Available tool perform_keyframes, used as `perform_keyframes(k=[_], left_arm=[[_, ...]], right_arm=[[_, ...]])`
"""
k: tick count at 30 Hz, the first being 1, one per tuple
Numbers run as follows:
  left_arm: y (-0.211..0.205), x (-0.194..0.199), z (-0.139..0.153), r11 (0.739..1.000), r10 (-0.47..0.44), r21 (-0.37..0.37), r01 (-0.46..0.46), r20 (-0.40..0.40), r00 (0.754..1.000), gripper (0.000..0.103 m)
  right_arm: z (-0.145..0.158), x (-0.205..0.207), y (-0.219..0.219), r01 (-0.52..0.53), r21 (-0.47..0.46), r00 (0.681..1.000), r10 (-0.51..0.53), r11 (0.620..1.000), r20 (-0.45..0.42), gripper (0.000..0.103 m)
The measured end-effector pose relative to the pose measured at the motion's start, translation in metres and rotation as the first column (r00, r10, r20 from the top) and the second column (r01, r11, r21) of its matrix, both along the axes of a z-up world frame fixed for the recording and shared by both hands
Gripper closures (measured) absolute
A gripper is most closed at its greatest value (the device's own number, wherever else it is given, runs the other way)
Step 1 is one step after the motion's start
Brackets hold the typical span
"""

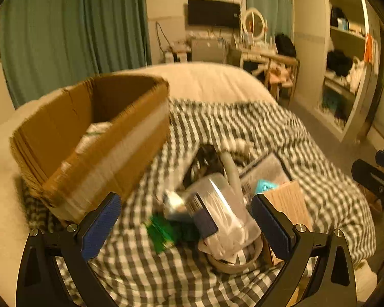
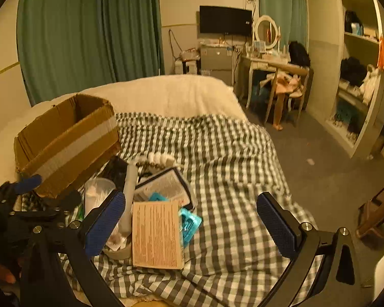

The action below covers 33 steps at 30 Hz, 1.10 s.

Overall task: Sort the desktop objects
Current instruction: 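Move the right tool back over the pile of items on the bedspread, then grasp the clear cotton-swab canister with the left tool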

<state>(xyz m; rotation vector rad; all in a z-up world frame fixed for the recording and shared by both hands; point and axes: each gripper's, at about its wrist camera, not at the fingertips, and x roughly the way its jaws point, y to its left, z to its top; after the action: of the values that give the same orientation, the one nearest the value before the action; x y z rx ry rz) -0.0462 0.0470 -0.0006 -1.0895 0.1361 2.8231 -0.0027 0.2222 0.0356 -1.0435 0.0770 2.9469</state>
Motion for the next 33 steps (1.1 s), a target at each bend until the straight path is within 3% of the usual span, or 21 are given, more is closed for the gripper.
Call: perform_keyframes(k=[7, 12, 13, 14, 15, 22, 25, 29, 33], left_arm=[[0.017, -0.015, -0.017, 1.000, -0.001, -0.030, 0.003, 0.059, 0.998, 0.000], [0.016, -0.037, -0.042, 0.998, 0.019, 0.047, -0.029, 0.190, 0.982, 0.001], [0.015, -0.042, -0.048, 0.997, 0.016, 0.070, -0.032, 0.216, 0.976, 0.010], [0.015, -0.045, -0.050, 0.995, -0.006, 0.096, -0.017, 0.236, 0.972, 0.028], [0.014, -0.046, -0.052, 0.993, -0.023, 0.120, -0.008, 0.256, 0.966, 0.029], [0.000, -0.034, -0.039, 0.987, -0.012, 0.157, -0.028, 0.252, 0.968, 0.031], [-0.016, -0.026, -0.022, 0.984, 0.017, 0.170, -0.051, 0.193, 0.981, 0.033], [-0.028, -0.027, -0.010, 0.981, 0.067, 0.173, -0.092, 0.147, 0.987, 0.035], [-0.034, -0.030, -0.010, 0.978, 0.094, 0.171, -0.119, 0.150, 0.984, 0.035]], right_arm=[[-0.028, -0.006, -0.006, -0.021, -0.029, 0.997, 0.023, 0.999, 0.068, 0.000], [-0.033, -0.007, -0.009, -0.021, -0.019, 0.997, 0.022, 1.000, 0.080, 0.000], [-0.033, -0.006, -0.009, -0.020, -0.020, 0.996, 0.022, 1.000, 0.084, 0.000], [-0.033, -0.006, -0.009, -0.019, -0.022, 0.996, 0.020, 1.000, 0.087, 0.000], [-0.033, -0.006, -0.009, -0.017, -0.025, 0.996, 0.019, 1.000, 0.090, 0.000], [-0.042, -0.006, -0.018, -0.035, -0.036, 0.992, 0.039, 0.999, 0.122, 0.000], [-0.054, -0.010, -0.029, -0.058, -0.022, 0.987, 0.061, 0.998, 0.152, 0.000], [-0.074, -0.017, -0.044, -0.081, 0.019, 0.977, 0.076, 0.997, 0.199, 0.000], [-0.090, -0.018, -0.060, -0.124, 0.095, 0.964, 0.098, 0.988, 0.246, 0.001]])
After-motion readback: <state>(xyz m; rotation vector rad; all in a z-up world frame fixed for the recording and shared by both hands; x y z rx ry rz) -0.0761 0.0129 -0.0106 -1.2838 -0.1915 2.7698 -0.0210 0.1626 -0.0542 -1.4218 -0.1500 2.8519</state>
